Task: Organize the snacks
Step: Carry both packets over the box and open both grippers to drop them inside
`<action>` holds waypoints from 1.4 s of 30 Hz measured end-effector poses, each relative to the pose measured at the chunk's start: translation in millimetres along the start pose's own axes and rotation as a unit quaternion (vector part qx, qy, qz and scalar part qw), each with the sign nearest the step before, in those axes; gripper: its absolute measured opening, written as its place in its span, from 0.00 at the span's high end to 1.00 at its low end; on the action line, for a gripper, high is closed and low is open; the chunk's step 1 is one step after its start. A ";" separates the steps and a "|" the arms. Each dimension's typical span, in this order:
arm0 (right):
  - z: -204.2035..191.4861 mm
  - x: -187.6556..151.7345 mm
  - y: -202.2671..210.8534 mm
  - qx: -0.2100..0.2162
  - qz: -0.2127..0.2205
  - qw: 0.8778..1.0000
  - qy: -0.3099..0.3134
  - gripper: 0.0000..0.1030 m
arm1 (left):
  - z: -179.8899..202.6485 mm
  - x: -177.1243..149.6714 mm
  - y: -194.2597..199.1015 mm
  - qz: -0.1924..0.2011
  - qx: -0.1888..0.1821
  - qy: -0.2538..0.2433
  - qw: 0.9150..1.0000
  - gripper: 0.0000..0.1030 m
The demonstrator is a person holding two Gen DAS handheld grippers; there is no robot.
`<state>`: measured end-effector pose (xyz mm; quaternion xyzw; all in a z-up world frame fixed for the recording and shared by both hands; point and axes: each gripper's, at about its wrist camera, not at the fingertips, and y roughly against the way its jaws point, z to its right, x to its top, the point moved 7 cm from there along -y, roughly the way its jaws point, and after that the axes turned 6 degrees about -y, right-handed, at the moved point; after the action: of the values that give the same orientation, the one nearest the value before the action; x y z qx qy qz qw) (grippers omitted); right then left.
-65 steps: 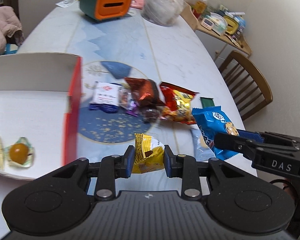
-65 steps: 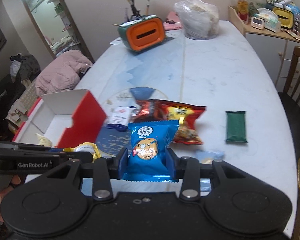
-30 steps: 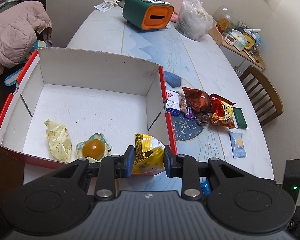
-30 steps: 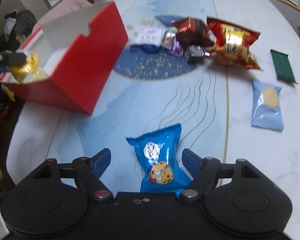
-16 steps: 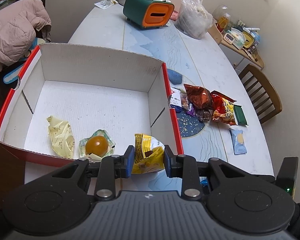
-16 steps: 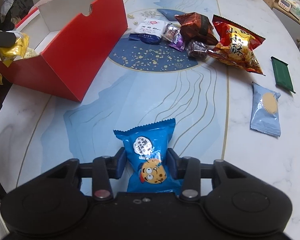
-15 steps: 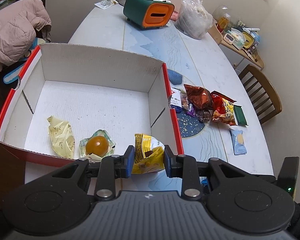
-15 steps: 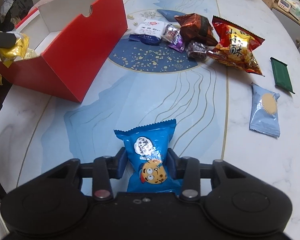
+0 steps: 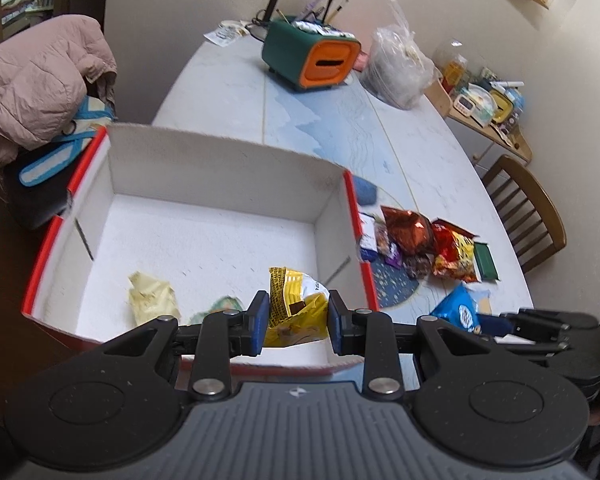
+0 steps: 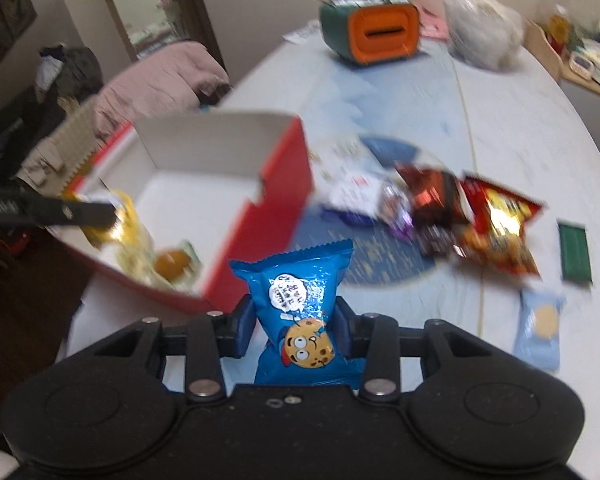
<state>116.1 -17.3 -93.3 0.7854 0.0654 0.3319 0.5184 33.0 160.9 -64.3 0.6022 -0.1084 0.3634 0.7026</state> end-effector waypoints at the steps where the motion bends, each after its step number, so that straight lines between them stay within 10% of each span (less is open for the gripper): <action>1: -5.7 6.8 -0.6 0.005 0.004 1.000 0.003 0.62 | -3.3 2.5 1.0 0.003 0.004 0.001 1.000 0.72; 15: -82.4 64.0 -56.2 0.033 0.002 0.998 0.060 0.62 | -64.4 26.5 -15.2 -0.002 0.068 0.009 0.998 0.72; 42: -107.5 42.0 -146.5 0.009 -0.078 0.993 0.093 0.60 | -92.4 16.2 -88.1 -0.081 0.115 -0.043 0.989 0.72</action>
<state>120.5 150.8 -173.8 0.7483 0.1769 0.3616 0.5273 74.6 251.5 -145.5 0.7007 -0.0472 0.2887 0.6507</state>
